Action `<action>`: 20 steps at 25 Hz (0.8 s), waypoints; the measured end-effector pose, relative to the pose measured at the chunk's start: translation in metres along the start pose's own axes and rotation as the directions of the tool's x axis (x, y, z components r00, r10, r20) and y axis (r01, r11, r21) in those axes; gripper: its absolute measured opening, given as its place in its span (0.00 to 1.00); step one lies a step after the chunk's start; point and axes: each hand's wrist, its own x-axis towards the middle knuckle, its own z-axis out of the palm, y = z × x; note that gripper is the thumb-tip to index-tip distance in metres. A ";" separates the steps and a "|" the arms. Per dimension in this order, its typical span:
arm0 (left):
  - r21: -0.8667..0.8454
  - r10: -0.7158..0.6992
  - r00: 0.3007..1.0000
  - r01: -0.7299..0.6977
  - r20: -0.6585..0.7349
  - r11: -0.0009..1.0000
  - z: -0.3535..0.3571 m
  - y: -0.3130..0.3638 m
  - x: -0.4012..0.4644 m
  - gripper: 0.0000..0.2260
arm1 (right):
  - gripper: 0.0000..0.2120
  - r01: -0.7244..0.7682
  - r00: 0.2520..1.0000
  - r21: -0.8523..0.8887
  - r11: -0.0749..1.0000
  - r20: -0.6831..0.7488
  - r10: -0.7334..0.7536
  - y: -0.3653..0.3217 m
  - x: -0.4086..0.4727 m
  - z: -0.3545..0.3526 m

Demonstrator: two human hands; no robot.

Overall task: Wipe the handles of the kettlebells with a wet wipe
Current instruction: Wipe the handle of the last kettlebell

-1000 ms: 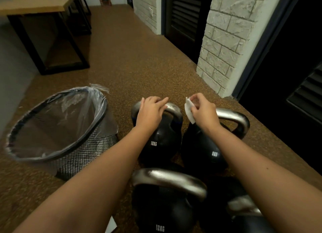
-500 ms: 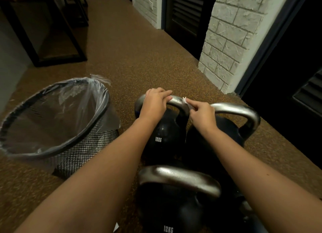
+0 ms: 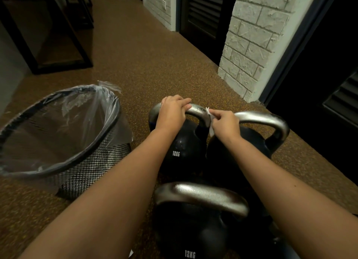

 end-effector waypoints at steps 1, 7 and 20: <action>0.001 -0.001 1.000 0.001 0.003 1.000 0.000 0.000 0.000 0.14 | 0.17 0.017 1.000 -0.010 1.000 -0.003 -0.017 -0.002 -0.001 0.000; 0.013 0.007 1.000 -0.007 -0.007 1.000 0.001 -0.001 -0.001 0.14 | 0.18 -0.006 1.000 -0.010 1.000 -0.016 0.006 0.006 -0.007 0.001; 0.005 0.038 0.999 -0.037 -0.026 0.999 0.002 -0.002 -0.002 0.14 | 0.17 0.015 0.999 -0.023 1.000 -0.041 -0.016 -0.003 -0.017 0.003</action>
